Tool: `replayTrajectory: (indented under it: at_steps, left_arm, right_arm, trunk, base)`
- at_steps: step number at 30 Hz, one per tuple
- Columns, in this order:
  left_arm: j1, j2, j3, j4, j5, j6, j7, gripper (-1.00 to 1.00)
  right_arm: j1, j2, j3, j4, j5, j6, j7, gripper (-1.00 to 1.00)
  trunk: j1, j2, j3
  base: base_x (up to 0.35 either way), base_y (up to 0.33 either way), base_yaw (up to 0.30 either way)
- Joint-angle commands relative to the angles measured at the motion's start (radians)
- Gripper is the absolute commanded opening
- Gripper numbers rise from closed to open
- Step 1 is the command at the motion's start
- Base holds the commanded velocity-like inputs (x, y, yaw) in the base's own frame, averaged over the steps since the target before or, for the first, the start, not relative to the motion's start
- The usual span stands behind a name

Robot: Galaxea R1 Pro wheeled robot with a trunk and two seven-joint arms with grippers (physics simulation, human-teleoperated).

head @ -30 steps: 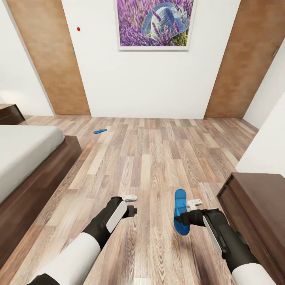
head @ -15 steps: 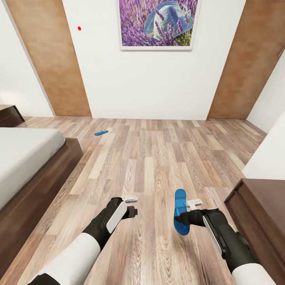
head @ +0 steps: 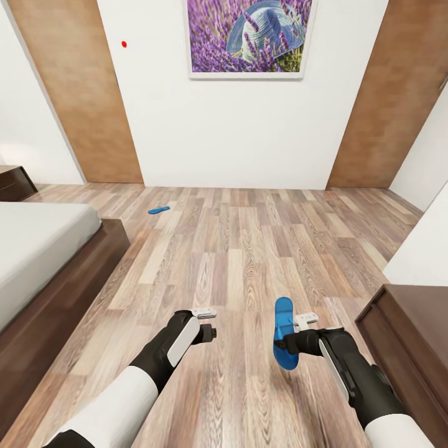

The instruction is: In the bedroom, move the book from the bed onto either nightstand, and place the two sandals side by side next to the bed.

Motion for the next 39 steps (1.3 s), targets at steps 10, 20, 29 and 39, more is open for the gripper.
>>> replayTrajectory:
  at_steps: [10,20,29,39]
  left_arm:
    - [-0.001,0.000,-0.002,-0.001,0.010,0.001,0.010,1.00]
    - [-0.001,0.000,-0.002,-0.001,0.010,0.001,0.010,1.00]
    - [-0.001,0.000,-0.002,-0.001,0.010,0.001,0.009,1.00]
    - [-0.001,0.000,-0.002,-0.002,0.010,0.001,0.009,1.00]
  right_arm:
    - [-0.001,-0.001,0.001,-0.001,0.008,0.003,0.006,-1.00]
    - [-0.001,-0.001,0.000,-0.002,0.009,0.003,0.006,-1.00]
    - [-0.001,-0.001,0.000,-0.003,0.009,0.003,0.006,-1.00]
    - [-0.001,-0.001,0.000,-0.003,0.008,0.003,0.006,-1.00]
  trunk:
    - [0.000,0.000,-0.001]
    - [0.000,0.000,-0.001]
    - [0.000,0.000,-0.001]
    - [0.000,0.000,-0.001]
  base:
    - [0.117,-0.073,0.000]
    - [0.116,-0.030,0.000]
    - [0.090,-0.004,0.000]
    - [0.079,-0.001,0.000]
